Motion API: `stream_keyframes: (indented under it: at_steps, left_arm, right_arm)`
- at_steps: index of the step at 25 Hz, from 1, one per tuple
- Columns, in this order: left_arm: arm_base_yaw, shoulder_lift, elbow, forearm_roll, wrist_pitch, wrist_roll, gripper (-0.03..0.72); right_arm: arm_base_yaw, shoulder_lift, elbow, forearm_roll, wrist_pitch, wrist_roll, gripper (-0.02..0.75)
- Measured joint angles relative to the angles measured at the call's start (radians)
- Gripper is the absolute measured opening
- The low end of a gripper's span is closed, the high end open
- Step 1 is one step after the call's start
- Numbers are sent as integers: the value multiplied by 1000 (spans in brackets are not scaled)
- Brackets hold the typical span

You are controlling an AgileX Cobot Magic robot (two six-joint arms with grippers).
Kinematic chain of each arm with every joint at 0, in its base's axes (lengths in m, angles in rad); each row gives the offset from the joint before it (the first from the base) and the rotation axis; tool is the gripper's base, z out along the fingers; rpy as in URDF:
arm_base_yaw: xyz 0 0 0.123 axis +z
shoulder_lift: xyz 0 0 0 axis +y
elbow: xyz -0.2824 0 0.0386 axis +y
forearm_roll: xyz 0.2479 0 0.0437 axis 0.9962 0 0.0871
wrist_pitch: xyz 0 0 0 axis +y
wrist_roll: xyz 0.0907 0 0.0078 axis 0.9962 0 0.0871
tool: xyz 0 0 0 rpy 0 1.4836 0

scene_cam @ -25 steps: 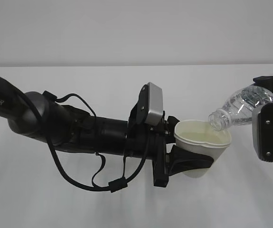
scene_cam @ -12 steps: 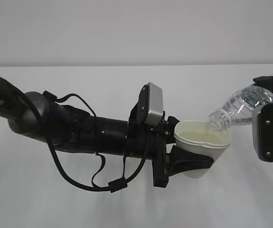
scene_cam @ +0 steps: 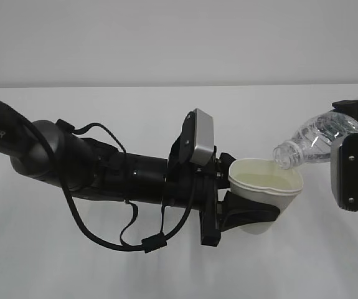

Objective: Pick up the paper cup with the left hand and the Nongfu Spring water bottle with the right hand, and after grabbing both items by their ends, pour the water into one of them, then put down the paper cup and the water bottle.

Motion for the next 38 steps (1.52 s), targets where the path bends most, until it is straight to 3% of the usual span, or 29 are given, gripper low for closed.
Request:
stream_keyframes:
  at_steps: [38]
  left_arm:
    - [0,0,0,0,0,0,389]
  right_arm:
    - [0,0,0,36,-25,586,392]
